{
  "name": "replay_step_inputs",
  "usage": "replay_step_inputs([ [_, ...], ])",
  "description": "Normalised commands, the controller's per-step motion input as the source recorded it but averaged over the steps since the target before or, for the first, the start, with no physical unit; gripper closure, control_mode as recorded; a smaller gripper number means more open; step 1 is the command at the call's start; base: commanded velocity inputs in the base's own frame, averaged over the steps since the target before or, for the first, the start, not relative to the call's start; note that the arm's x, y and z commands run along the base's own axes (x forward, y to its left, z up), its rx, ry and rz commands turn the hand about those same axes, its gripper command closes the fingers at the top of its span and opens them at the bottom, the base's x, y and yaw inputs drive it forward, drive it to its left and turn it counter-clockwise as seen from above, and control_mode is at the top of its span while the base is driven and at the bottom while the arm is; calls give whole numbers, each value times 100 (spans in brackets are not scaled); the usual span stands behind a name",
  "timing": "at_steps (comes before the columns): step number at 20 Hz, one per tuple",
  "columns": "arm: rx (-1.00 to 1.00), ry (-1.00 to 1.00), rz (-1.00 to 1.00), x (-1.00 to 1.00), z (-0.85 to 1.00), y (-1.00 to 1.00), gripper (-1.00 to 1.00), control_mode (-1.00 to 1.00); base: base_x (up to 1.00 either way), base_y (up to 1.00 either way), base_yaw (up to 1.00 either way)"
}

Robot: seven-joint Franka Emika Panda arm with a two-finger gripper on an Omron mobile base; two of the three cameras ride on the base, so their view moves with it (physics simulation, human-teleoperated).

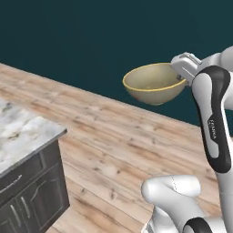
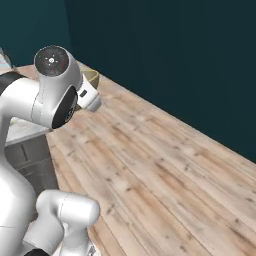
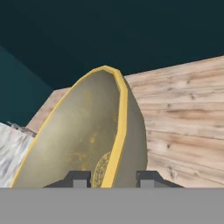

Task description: Take the smaller bowl and place it next to the appetizer plate on the dining counter , and place the larger bowl next to the plate with cooked food.

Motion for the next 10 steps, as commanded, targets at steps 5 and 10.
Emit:
replay_step_inputs([
  [5, 0, 0, 0, 0, 0, 0, 100, 100, 100, -67, 43],
  [10, 0, 0, 0, 0, 0, 0, 100, 100, 100, -66, 41],
])
